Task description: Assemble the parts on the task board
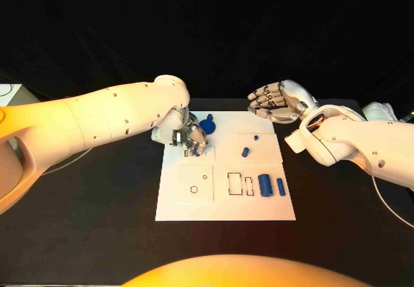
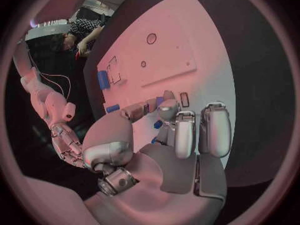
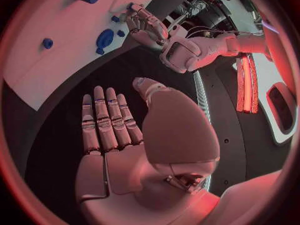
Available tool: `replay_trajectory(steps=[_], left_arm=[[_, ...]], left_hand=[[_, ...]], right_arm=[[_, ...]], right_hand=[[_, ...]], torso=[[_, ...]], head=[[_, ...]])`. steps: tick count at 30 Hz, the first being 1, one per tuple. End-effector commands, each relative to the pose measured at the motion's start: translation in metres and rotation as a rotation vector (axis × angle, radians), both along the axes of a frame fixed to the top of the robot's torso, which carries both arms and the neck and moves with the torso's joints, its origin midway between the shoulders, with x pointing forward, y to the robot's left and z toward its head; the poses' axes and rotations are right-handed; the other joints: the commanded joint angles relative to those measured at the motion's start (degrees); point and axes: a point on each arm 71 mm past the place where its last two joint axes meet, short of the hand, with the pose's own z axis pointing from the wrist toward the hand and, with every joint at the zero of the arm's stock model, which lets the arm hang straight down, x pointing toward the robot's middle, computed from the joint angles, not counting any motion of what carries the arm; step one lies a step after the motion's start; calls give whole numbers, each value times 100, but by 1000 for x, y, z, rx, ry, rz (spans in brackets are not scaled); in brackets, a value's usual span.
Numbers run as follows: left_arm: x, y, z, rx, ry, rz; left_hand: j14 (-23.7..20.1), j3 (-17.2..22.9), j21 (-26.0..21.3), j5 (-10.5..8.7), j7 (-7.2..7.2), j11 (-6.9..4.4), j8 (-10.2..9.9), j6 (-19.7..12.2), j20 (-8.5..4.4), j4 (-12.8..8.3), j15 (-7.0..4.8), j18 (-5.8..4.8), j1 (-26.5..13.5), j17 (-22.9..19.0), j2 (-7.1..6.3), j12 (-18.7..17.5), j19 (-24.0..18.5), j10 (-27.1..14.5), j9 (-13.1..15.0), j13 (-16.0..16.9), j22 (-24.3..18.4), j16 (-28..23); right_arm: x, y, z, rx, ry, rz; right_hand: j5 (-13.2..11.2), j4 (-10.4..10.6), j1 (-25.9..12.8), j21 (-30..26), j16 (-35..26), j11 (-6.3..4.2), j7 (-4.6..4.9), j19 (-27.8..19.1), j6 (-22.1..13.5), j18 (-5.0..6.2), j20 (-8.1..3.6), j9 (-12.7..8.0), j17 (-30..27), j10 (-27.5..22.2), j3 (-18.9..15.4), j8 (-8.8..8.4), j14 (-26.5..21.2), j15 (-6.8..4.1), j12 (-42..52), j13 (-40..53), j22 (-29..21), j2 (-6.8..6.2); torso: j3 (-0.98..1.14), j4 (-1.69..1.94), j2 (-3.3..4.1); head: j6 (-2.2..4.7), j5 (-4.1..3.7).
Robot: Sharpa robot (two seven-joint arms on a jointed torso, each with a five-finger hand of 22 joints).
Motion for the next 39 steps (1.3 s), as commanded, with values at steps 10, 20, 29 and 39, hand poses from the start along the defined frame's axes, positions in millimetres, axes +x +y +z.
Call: replay_trajectory(steps=[10, 20, 29, 39], left_arm=[[-6, -4, -8, -8, 44, -14], [-5, -4, -10, -2, 53, -16], [-5, -3, -11, 3, 63, -20], [-4, -2, -12, 10, 77, -22]], left_hand=[[598, 879, 22, 641, -202, -38, -30, 180, -2, -854, -37, -111, 45, 1510, 72, -37, 24, -12, 10, -15, 618, 21], [598, 876, 16, 638, -202, -38, -40, 180, -3, -852, -38, -109, 45, 1510, 71, -47, 19, -17, 15, -27, 611, 21], [598, 873, 12, 636, -201, -38, -46, 180, -4, -852, -38, -107, 45, 1510, 69, -55, 14, -22, 19, -40, 605, 21], [598, 780, 1, 600, -203, -37, -82, 201, -3, -811, -36, -107, 34, 1510, 54, -69, 9, -11, 40, -44, 597, 21]], right_arm=[[-1, 2, 0, -6, -2, 19], [-1, 2, 0, -5, -2, 19], [-2, 1, 0, -5, -3, 18], [-2, 1, 0, -5, -4, 17]], right_hand=[[16, -30, 7, -24, -26, 12, 356, -30, 24, -12, -6, -10, -5, 46, 2, -19, 10, 29, -32, -6, -5, -6], [16, -30, 7, -24, -26, 12, 356, -30, 24, -12, -6, -10, -5, 46, 2, -19, 10, 29, -32, -6, -5, -6], [16, -30, 7, -24, -26, 12, 356, -30, 24, -12, -6, -10, -5, 46, 2, -19, 10, 29, -32, -6, -5, -6], [16, -30, 7, -24, -26, 12, 356, -30, 24, -12, -6, -10, -5, 46, 2, -19, 10, 29, -32, -6, -5, -6]], torso=[[-2, 3, 0], [1, 2, 3], [2, 2, 2], [-1, 2, 0]], head=[[-6, -9], [-10, -13], [-15, -19], [-27, -19]])
